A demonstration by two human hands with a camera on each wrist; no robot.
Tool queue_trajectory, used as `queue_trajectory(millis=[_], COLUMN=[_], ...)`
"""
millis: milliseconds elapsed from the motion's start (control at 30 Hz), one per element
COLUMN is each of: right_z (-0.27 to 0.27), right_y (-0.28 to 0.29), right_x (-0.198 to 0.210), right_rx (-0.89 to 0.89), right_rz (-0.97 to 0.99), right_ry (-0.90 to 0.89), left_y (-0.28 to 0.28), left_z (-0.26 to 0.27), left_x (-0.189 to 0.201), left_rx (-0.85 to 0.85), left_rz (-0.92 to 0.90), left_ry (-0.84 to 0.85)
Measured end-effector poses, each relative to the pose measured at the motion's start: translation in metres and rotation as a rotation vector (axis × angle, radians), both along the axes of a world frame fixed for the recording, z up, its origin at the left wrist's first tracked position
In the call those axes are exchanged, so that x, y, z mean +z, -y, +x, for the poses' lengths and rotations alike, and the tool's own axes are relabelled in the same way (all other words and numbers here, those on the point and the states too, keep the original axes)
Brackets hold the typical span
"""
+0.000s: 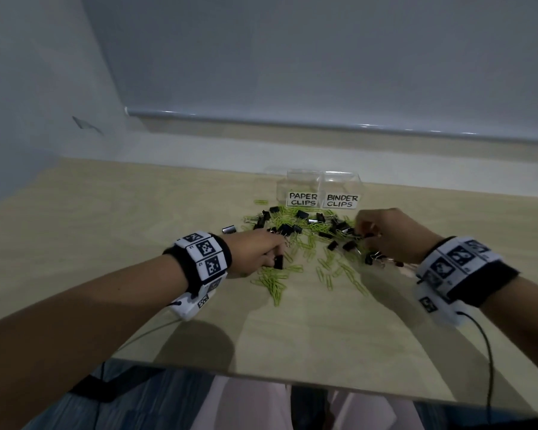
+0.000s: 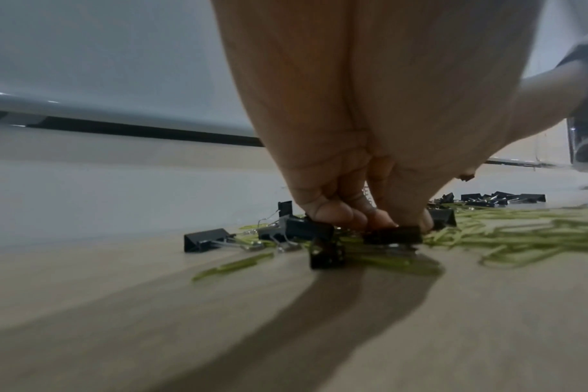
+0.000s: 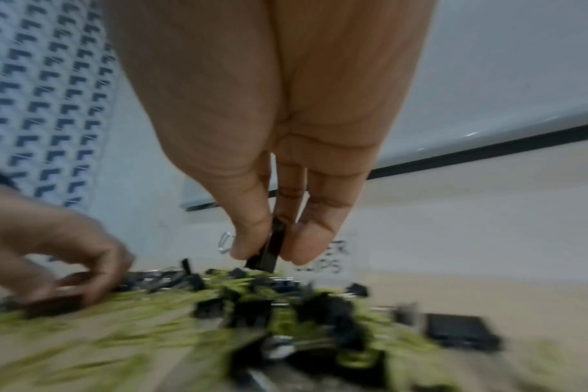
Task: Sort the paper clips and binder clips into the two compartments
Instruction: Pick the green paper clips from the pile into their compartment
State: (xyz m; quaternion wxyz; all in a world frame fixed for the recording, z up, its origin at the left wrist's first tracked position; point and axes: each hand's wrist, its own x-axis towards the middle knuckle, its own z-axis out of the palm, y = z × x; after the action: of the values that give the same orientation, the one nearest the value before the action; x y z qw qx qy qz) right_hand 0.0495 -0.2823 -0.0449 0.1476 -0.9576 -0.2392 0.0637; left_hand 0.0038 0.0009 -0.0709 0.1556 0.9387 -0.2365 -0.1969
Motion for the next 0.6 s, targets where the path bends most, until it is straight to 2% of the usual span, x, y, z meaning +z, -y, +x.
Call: queue_trajectory(millis=[100, 200, 300, 467, 600], right_z=[0.012, 0.014, 0.013, 0.010, 0.011], right_y=[0.028, 0.021, -0.016, -0.092, -0.127], right_x=[-0.002, -0.003, 0.000, -0.003, -0.005], right_rx=[-0.113, -0.097, 0.025, 0.241, 0.344], right_rz=[-0.121, -0.256, -0.189, -0.123, -0.145], right_ry=[-0.011, 0.012, 0.064, 0.041, 0.051], left_y=[-0.004, -0.005, -0.007, -0.041, -0.075], left_z=[-0.001, -0.002, -0.002, 0.007, 0.010], left_x=[-0.007, -0.007, 0.001, 0.021, 0.024], left_rx=[0.036, 0.056, 0.085, 0.299, 0.396], left_rz=[-0.012, -0.030, -0.056, -0.216, -0.024], left_ry=[-0.002, 0.003, 0.033, 0.147, 0.217])
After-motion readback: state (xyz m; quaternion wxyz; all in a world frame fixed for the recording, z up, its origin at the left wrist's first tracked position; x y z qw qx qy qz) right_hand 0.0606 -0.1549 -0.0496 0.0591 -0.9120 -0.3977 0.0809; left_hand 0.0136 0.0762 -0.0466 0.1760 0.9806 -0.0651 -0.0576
